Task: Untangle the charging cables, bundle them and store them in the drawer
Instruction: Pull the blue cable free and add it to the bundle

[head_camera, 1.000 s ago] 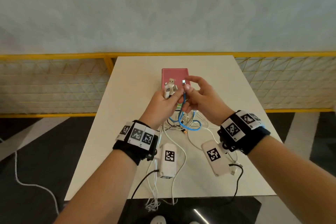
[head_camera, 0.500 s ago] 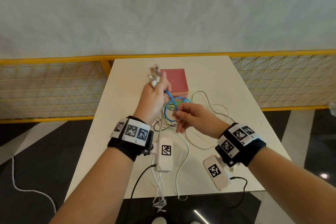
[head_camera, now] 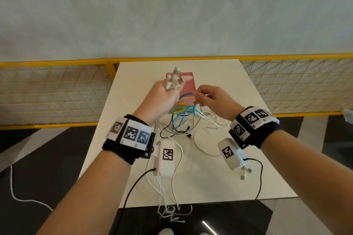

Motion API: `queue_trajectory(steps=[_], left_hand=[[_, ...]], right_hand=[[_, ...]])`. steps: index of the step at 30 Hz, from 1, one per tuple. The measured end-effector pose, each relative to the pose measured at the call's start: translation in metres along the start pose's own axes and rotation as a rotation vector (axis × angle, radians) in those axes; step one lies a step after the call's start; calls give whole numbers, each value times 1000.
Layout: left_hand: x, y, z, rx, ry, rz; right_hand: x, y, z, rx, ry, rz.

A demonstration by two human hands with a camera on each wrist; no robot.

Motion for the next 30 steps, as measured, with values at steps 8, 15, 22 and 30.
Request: queue_trajectory(steps=[8, 15, 22, 30], left_hand=[[3, -5, 17, 97, -61, -43], [7, 11, -22, -112, 305, 65], [2, 4, -80, -234, 685, 13], [16, 1, -36, 30, 316, 145]], right_hand=[[-6, -21, 3, -4, -79, -118], [18, 25, 9, 60, -156, 6], [33, 47, 7, -20, -204, 186], [38, -40, -16, -362, -12, -173]])
Point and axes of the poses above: each hand's wrist, its own x-axis towards the middle knuckle, its own z-axis out of the palm, y = z × x, the point moved 7 cm from there along x, towards the middle knuckle, and after that the axes turned 12 degrees about z, right-handed, at the moved point
